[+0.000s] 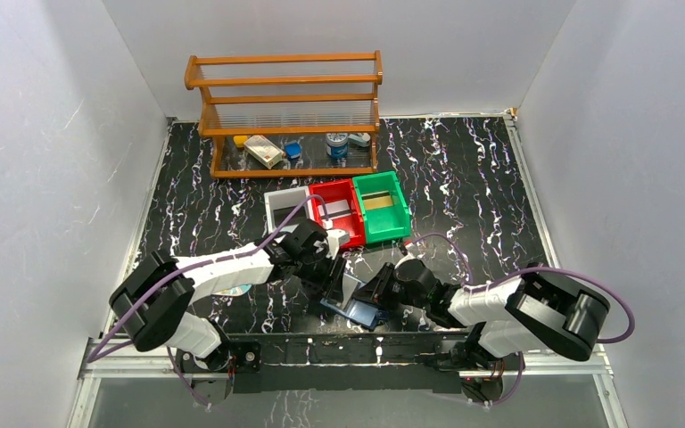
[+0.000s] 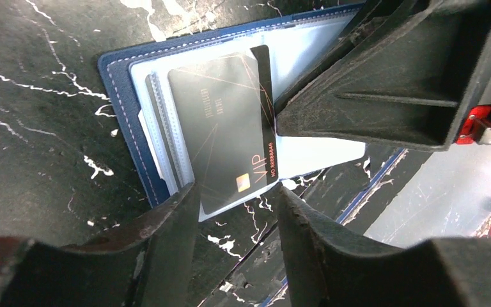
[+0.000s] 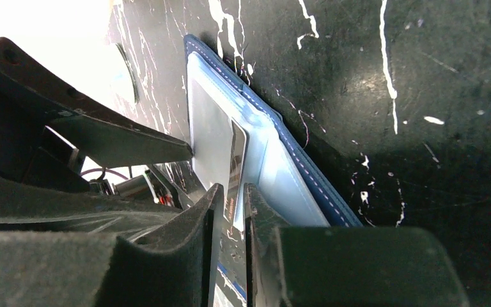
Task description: Take the credit cards out of the card holder
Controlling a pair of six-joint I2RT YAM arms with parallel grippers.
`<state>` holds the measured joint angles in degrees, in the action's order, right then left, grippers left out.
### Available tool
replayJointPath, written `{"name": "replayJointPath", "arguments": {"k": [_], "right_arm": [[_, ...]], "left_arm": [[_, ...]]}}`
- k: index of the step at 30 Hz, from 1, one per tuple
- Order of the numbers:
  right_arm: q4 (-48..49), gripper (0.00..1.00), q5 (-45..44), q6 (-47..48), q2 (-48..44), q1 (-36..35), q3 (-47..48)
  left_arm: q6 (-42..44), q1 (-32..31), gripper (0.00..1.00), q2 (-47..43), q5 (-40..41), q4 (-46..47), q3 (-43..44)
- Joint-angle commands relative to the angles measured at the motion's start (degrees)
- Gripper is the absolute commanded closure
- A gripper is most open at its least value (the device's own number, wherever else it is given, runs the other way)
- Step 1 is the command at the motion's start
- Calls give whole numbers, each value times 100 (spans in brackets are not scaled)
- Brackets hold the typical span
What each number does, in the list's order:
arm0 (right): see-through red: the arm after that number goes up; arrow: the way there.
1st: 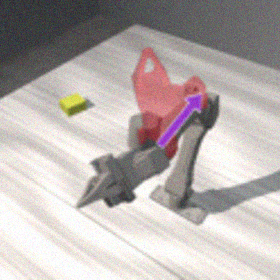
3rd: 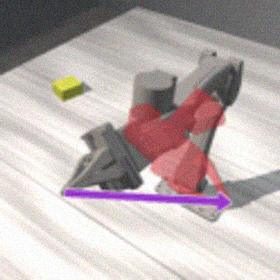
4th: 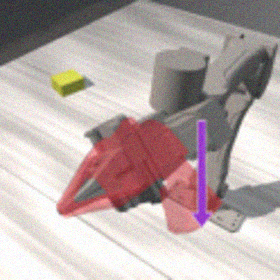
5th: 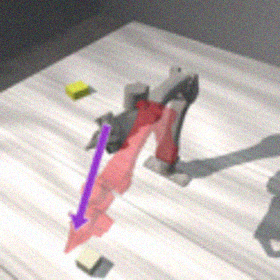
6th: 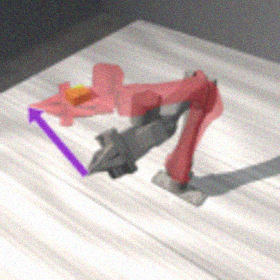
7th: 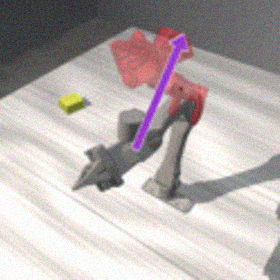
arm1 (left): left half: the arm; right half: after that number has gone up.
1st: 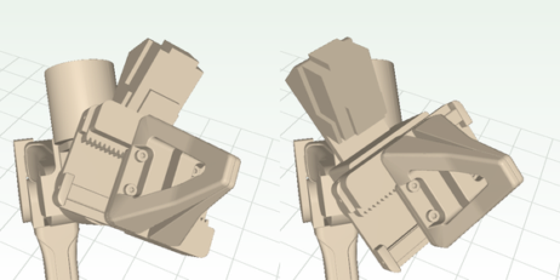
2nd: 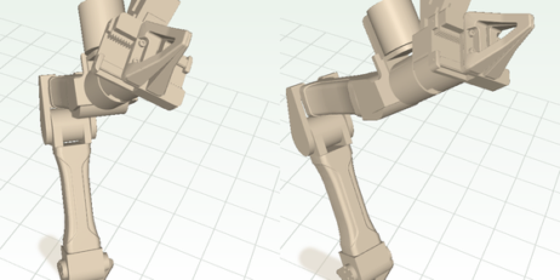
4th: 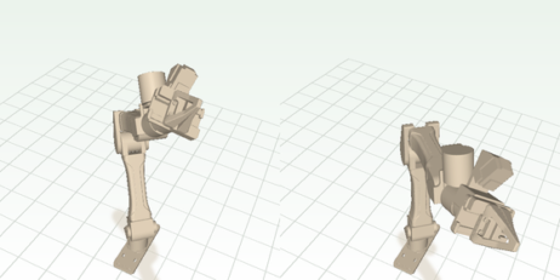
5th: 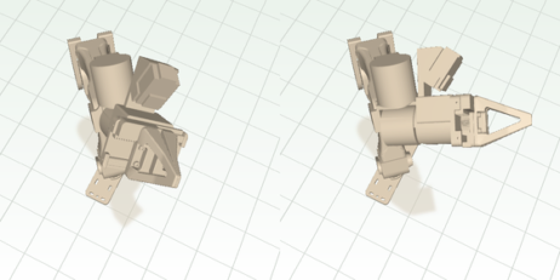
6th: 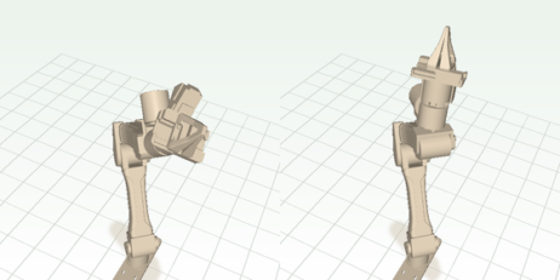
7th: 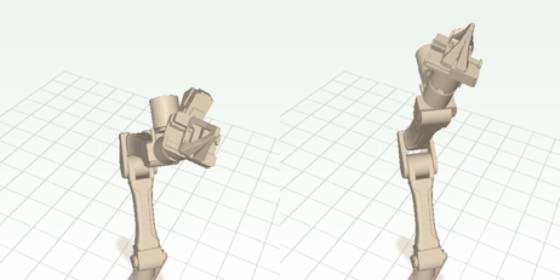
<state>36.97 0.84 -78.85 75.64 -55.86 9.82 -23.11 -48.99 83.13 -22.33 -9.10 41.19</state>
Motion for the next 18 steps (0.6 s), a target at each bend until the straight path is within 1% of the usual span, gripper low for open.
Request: {"name": "replayJointPath", "arguments": {"k": [1, 3, 5, 9, 10, 12, 14, 16, 18], "right_arm": [[358, 73, 77, -27, 110, 43, -60], [365, 73, 85, -17, 146, 50, -52], [398, 73, 105, -16, 191, 76, -59], [515, 73, 177, -16, 281, 85, -60], [533, 73, 185, -22, 297, 93, -66], [598, 73, 194, -46, 311, 101, -97], [684, 73, 218, -58, 319, 108, -127], [762, 73, 255, -61, 320, 135, -154], [844, 73, 299, -56, 328, 152, -171]], "left_arm": [[85, -35, 51, -447, 418, -152, 106], [109, -35, 48, -614, 698, -126, 103], [125, -31, 46, -532, 821, -105, 129], [102, -36, 49, 15, 513, -92, 250], [79, -33, 51, 122, 417, -56, 256], [53, -39, 65, 221, 226, 43, 219], [52, -40, 73, 251, 46, 115, 185], [90, -39, 79, 231, -23, 105, 150], [105, -40, 81, 193, -11, 53, 124]]}}
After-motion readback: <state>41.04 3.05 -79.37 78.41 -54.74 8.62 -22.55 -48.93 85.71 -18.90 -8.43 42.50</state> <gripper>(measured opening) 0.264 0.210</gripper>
